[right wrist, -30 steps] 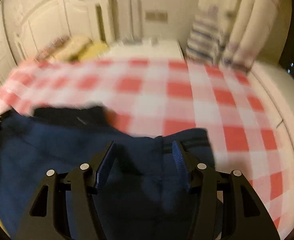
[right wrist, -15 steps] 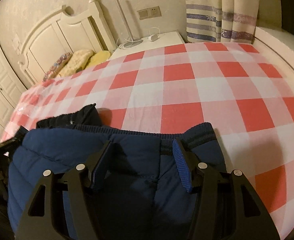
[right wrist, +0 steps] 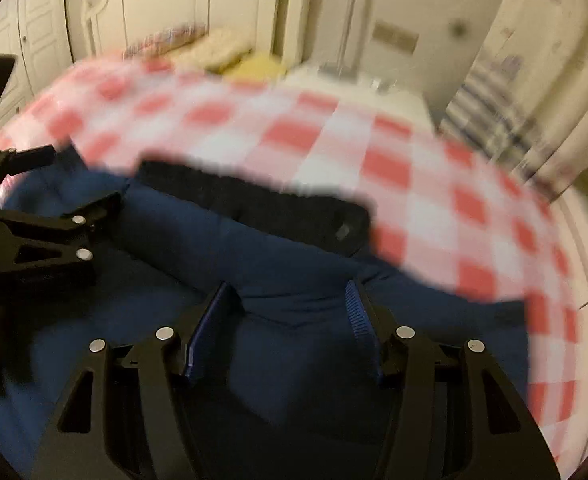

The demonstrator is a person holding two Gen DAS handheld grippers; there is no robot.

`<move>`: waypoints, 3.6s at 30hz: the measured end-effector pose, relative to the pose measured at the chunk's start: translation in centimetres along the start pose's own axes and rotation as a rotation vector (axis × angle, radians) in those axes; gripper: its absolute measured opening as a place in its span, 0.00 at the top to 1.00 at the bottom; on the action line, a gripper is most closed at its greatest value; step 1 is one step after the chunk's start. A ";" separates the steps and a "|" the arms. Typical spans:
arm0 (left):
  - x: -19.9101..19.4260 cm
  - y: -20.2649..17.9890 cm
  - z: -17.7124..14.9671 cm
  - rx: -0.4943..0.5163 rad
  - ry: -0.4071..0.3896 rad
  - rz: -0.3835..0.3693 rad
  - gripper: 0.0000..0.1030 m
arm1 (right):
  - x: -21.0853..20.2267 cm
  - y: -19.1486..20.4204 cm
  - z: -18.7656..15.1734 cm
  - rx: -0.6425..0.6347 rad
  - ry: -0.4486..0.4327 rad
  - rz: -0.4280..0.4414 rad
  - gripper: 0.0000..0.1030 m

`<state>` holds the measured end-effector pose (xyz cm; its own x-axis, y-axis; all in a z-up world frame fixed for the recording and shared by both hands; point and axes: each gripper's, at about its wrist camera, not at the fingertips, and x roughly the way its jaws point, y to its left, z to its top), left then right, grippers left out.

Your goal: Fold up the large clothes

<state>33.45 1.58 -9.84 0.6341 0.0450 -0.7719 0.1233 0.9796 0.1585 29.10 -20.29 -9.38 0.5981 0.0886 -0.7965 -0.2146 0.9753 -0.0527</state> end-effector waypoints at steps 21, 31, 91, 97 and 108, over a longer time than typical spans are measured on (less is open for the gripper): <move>-3.1 8.5 -5.4 -0.139 -0.014 0.032 0.02 | -2.1 -16.6 -9.2 0.532 -0.016 0.003 0.20; -3.4 8.4 -5.5 -0.139 -0.034 0.046 0.02 | -3.5 -15.4 -8.7 0.472 -0.064 -0.106 0.21; -5.8 8.3 -9.1 -0.113 -0.085 -0.021 0.02 | -6.5 -9.8 -11.2 0.226 -0.130 0.030 0.30; -5.5 9.2 -9.0 -0.188 -0.059 -0.076 0.02 | -6.2 -10.5 -11.5 0.268 -0.130 0.083 0.29; -13.5 -3.0 -11.3 0.122 -0.211 -0.090 0.02 | -12.7 1.2 -11.5 -0.075 -0.245 0.038 0.29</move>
<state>15.90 0.22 -6.84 0.7597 -0.0959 -0.6431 0.2698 0.9464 0.1776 12.34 -22.55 -6.23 0.7560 0.1803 -0.6292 -0.2919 0.9533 -0.0776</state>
